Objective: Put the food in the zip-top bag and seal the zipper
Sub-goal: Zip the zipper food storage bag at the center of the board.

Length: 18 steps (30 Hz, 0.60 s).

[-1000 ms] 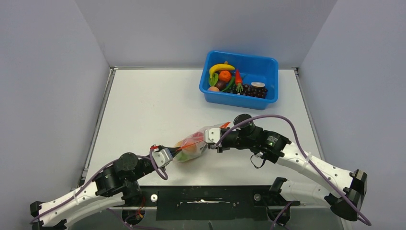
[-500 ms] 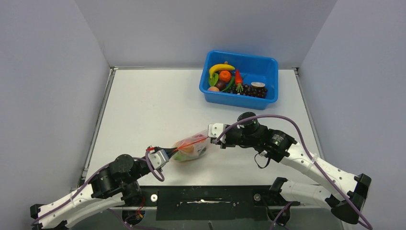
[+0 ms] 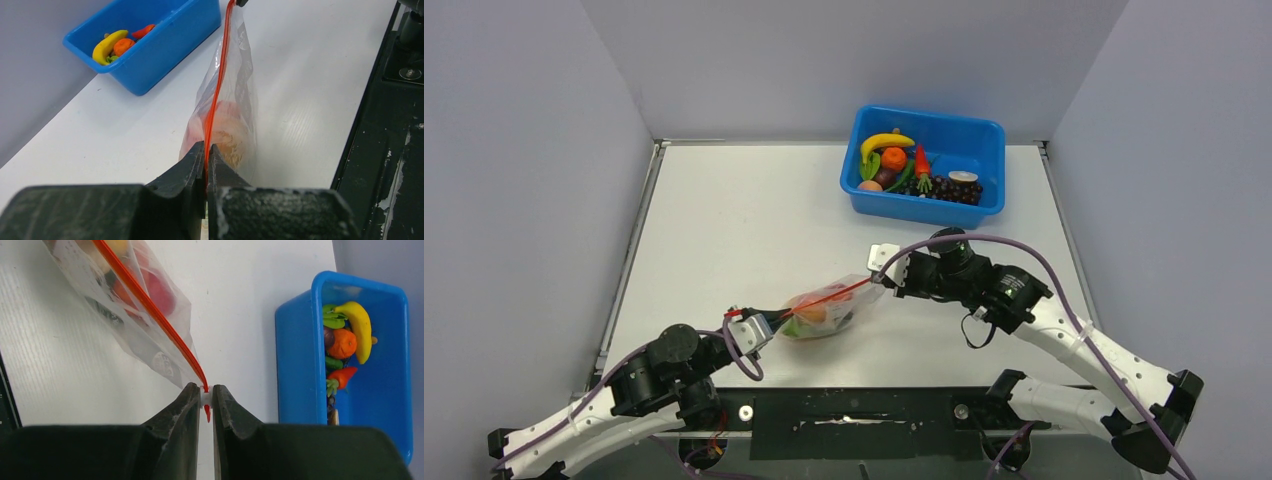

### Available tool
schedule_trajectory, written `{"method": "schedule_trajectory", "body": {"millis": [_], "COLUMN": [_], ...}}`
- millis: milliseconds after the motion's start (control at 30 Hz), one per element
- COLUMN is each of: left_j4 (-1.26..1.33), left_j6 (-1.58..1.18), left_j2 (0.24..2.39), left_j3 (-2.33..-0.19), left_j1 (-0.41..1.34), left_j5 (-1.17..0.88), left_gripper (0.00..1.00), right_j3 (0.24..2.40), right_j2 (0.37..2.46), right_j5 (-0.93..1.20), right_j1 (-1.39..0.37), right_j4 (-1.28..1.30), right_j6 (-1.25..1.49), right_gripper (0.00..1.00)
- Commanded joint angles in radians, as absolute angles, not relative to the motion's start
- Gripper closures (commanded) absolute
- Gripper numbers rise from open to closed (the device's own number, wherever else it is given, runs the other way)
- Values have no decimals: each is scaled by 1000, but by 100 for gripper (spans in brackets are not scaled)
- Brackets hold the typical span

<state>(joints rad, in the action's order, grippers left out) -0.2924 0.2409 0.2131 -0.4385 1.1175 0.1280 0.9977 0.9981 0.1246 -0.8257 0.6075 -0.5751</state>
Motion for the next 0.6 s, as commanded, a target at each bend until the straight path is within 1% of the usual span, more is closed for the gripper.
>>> {"method": "schedule_trajectory", "body": {"millis": [0, 200, 333, 567], "left_j4": [-242, -212, -178, -88], "left_j6": [241, 221, 192, 62], "left_j2": [189, 183, 210, 365], "left_j3": [-491, -478, -481, -528], "left_j1": [1120, 1120, 1120, 1120], "left_j5": [160, 147, 147, 98], "left_gripper": [100, 100, 100, 100], "right_j3": [1043, 1023, 1091, 1133], "right_j2": [971, 945, 939, 804], "right_j5": [-51, -103, -119, 8], "right_j1": [-778, -683, -679, -680], "right_j4": [667, 660, 689, 660], "right_j6": [-561, -505, -403, -226], "right_gripper": [100, 100, 100, 100]}}
